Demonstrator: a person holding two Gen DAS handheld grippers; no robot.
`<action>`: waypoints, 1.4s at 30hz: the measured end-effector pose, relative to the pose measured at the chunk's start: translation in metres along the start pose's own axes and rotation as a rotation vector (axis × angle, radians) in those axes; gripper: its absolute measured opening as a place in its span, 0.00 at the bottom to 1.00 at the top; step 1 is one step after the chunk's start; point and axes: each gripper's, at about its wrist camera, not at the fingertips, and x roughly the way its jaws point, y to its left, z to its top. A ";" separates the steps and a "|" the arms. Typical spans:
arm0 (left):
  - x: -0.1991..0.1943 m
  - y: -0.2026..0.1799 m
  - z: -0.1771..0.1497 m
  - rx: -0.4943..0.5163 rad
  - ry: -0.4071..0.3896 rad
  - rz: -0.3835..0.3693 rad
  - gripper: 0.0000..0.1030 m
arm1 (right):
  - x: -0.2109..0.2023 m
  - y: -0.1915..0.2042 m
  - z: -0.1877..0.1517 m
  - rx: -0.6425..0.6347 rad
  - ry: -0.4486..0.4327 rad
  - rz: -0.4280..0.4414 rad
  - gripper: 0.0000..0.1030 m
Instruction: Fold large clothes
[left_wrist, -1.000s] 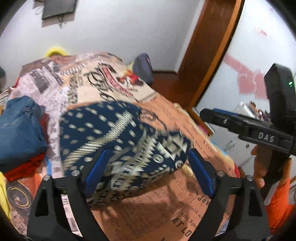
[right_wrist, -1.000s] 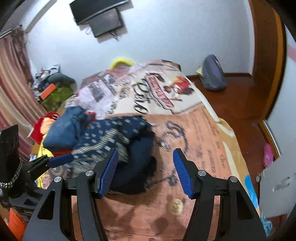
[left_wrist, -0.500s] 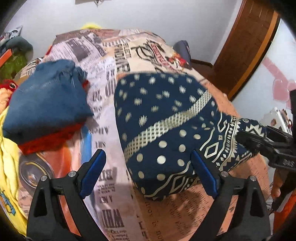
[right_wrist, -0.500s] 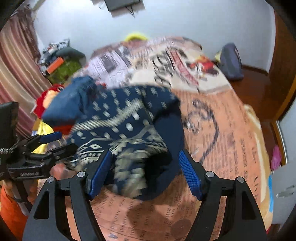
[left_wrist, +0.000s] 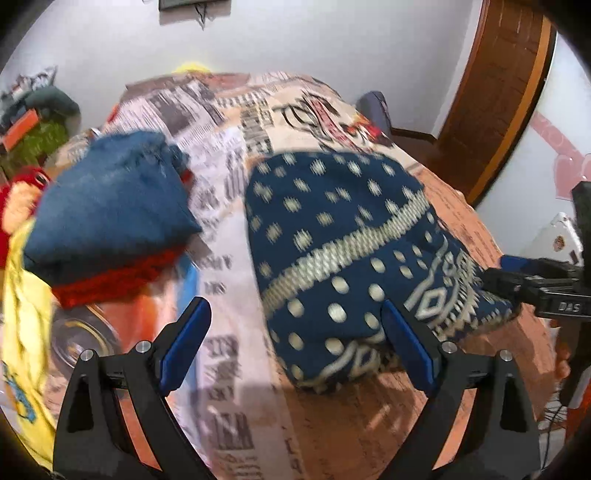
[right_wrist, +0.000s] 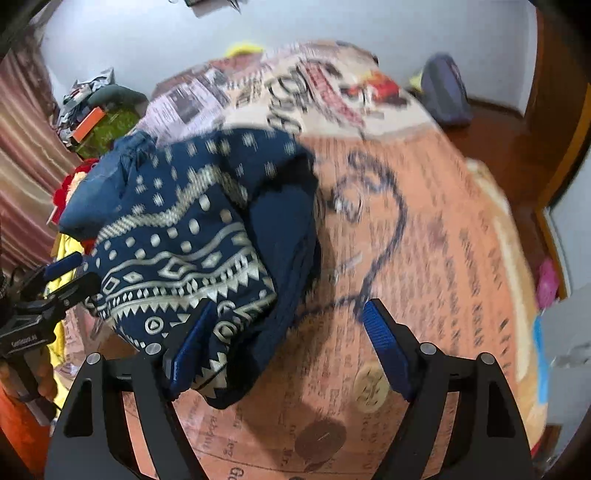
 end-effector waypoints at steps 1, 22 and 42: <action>-0.002 0.001 0.005 0.007 -0.011 0.013 0.91 | -0.002 0.002 0.004 -0.009 -0.018 0.000 0.76; 0.106 0.060 0.047 -0.233 0.275 -0.468 0.91 | 0.107 -0.022 0.049 0.091 0.234 0.286 0.82; 0.135 0.075 0.026 -0.417 0.352 -0.650 0.77 | 0.131 -0.037 0.050 0.250 0.311 0.586 0.49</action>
